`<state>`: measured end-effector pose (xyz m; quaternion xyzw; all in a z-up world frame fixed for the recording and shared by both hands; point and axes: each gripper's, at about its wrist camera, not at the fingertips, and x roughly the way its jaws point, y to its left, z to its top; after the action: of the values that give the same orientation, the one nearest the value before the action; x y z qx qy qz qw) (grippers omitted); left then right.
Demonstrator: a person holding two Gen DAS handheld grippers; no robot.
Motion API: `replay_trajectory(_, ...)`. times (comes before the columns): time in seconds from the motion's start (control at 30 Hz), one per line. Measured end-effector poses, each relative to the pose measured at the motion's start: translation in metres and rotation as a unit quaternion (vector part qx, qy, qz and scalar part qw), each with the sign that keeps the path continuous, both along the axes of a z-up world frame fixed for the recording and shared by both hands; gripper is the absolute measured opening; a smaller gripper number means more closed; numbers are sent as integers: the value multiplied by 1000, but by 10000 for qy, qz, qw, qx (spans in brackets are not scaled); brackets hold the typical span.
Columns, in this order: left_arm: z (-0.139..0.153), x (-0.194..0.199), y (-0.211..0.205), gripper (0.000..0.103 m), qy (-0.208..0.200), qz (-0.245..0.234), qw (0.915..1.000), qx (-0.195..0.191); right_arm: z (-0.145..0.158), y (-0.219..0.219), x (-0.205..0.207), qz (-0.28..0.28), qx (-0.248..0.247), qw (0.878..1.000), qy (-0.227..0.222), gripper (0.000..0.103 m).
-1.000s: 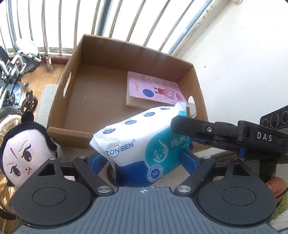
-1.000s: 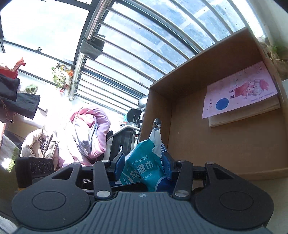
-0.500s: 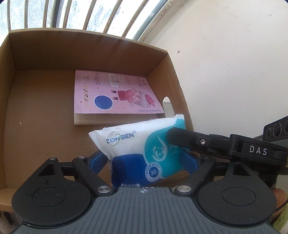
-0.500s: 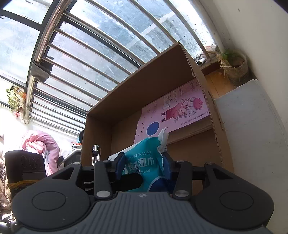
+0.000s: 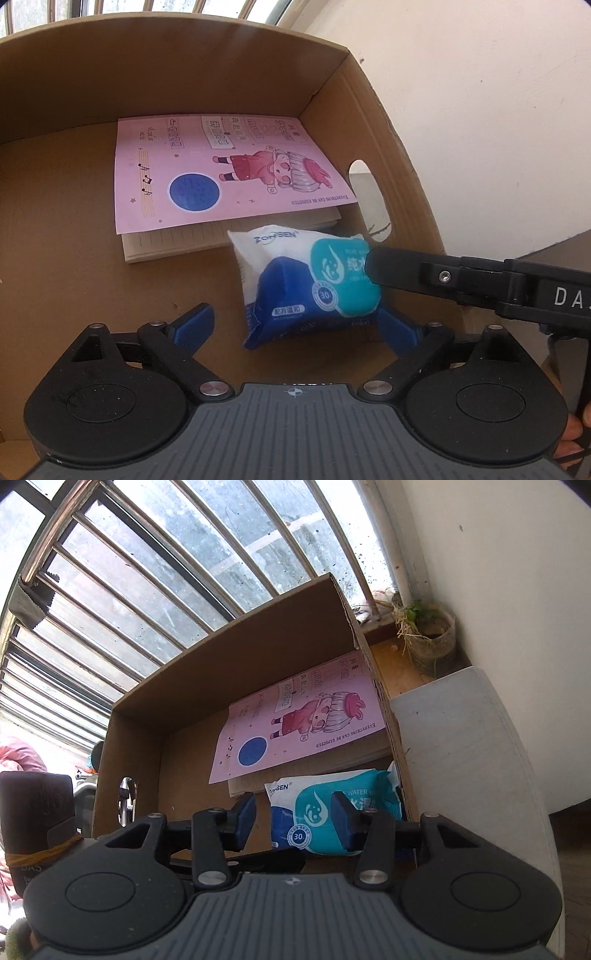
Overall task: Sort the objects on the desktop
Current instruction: 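Lower the wet-wipes pack into the box beside the pink booklet, then open the left gripper and withdraw it from the box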
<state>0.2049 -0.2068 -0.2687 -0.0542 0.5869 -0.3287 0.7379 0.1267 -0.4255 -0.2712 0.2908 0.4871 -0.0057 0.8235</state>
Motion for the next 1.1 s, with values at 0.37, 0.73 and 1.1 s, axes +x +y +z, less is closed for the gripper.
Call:
replay_trajectory(0.37,-12,12,-1,96,289,-217,9991,-211,10,-9,-7,-446,37,9989,-152,51)
replay_trajectory(0.73,-32,13,-18,97,928,-355,9944,-350,14,-27,-14,-724,54,9967,-354,52)
replay_trajectory(1.1,-30,11,-12,97,745,-128,9965,-359,13,-26,-20,-574,129,9974,-412,56)
